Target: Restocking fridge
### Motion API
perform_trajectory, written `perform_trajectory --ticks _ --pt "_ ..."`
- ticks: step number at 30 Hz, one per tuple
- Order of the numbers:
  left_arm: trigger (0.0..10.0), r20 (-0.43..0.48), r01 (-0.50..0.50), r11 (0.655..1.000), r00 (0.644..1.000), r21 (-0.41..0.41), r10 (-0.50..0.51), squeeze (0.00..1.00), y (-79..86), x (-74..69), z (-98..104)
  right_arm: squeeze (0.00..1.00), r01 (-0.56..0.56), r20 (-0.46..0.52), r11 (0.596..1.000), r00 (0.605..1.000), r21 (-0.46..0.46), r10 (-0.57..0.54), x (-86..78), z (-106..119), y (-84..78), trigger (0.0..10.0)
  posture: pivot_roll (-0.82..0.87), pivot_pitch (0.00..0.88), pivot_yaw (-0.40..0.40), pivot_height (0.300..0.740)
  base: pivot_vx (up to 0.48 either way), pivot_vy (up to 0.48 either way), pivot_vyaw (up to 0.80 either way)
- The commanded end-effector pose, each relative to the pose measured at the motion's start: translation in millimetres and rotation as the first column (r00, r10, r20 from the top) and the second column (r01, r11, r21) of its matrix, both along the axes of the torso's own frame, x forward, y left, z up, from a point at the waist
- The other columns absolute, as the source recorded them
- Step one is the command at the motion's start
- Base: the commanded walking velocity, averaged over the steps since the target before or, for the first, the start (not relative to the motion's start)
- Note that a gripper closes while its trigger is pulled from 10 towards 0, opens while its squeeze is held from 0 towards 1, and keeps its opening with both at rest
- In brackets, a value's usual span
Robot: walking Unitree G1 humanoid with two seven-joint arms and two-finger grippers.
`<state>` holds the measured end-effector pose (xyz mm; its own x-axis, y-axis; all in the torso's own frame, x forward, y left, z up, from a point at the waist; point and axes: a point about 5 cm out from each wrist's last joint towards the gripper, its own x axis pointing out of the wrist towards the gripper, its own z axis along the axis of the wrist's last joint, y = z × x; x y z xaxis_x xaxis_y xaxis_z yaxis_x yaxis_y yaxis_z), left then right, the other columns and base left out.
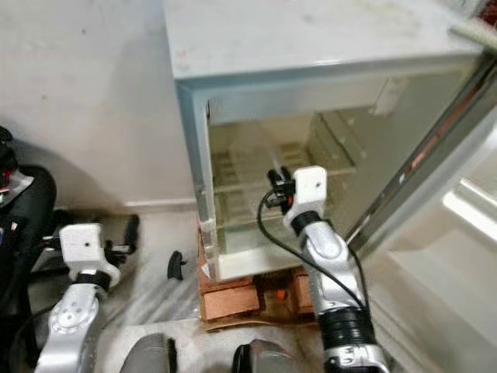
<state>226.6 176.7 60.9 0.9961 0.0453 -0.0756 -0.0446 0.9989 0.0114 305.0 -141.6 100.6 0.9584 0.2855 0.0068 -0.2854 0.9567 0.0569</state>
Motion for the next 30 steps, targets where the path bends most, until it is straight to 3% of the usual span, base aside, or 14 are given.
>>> perform_trajectory --ticks 1,14,19,25,30 --pt "10.0 -0.019 -0.030 0.999 0.999 0.022 0.030 0.00 8.4 -2.1 -2 0.00 -0.013 0.005 1.000 1.000 0.005 0.013 0.9 2 3.3 10.0 0.12 0.129 -0.049 0.740 0.000 0.000 0.00" --pt "10.0 -0.029 -0.053 0.998 0.998 0.026 0.053 0.00 10.0 -2.5 -3 0.00 -0.010 -0.003 1.000 1.000 0.005 0.010 1.2 -2 4.1 10.0 0.14 0.136 -0.044 0.740 0.000 0.000 0.00" --pt "10.0 -0.026 -0.059 0.996 0.998 0.061 0.061 0.00 13.0 -5.0 1 0.00 -0.019 -0.012 0.999 1.000 0.027 0.019 14.8 -3 14.4 10.0 0.19 0.154 -0.041 0.740 0.000 0.000 0.00" --pt "10.0 -0.084 -0.125 0.988 0.988 0.091 0.133 0.00 34.5 -19.7 -5 0.00 -0.027 -0.056 0.996 0.998 0.089 0.032 37.5 0 32.2 10.0 0.26 0.178 -0.064 0.740 0.000 0.000 0.00" --pt "10.0 -0.071 -0.153 0.982 0.984 0.110 0.162 0.00 37.4 -29.2 0 0.00 -0.056 -0.077 0.993 0.995 0.100 0.064 51.5 7 48.5 10.0 0.31 0.216 -0.096 0.740 0.000 0.000 0.00"
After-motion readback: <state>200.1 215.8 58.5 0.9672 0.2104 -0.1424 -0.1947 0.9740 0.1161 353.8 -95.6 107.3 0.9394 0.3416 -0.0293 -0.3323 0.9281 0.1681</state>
